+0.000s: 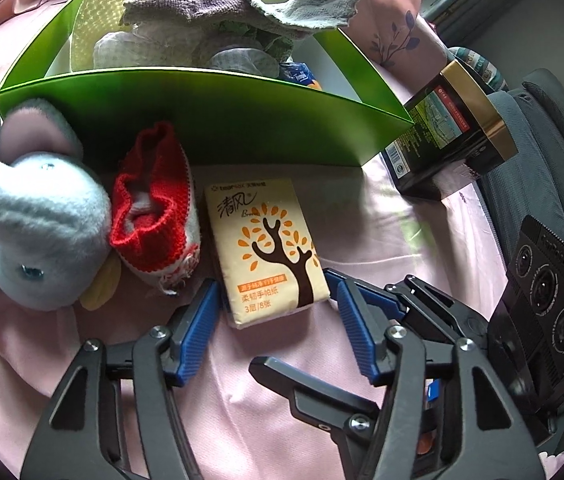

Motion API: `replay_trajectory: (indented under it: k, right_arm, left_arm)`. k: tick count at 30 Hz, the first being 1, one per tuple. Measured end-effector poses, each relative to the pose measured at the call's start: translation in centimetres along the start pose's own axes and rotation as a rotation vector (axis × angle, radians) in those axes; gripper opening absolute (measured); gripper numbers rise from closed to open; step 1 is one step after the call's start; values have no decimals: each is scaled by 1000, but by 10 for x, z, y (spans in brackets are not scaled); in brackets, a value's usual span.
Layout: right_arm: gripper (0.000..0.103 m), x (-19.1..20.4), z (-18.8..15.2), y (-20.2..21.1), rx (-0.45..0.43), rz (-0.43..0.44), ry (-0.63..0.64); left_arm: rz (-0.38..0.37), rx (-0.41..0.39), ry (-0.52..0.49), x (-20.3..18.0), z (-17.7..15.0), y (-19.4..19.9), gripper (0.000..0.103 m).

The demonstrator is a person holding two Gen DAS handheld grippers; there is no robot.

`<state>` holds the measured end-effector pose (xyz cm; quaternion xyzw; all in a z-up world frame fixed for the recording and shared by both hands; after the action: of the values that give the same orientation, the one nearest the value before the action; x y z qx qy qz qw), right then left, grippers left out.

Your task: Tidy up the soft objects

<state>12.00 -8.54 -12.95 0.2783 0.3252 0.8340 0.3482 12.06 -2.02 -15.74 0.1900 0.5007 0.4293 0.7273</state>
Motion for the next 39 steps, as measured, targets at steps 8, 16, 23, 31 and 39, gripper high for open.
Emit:
replay_trajectory:
  k: [8, 16, 23, 31, 39]
  right_arm:
    - [53, -4, -1, -3, 16, -26, 0]
    - [33, -7, -3, 1, 11, -56, 8]
    - [32, 3, -5, 13, -6, -53, 30]
    - [32, 4, -8, 27, -15, -58, 35]
    - [32, 10, -6, 47, -45, -71, 46]
  left_arm:
    - [10, 10, 3, 4, 1, 0, 54]
    - [24, 13, -19, 1, -2, 1, 54]
    - [25, 8, -25, -4, -7, 8, 54]
    - [17, 0, -48, -16, -15, 18, 54]
    - [9, -26, -79, -33, -19, 31, 54]
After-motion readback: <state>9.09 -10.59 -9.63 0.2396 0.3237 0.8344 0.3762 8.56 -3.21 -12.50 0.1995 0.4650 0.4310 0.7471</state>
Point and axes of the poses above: each gripper's, at about its wrist camera, not at the fingertips, and y roughly against the way its jaws point, x to its left, z to its top, the point moved 9 cm from there along -y, roughly the way its jaws point, and after that the axes turned 8 degrees about -z, right-handed, at the moved point
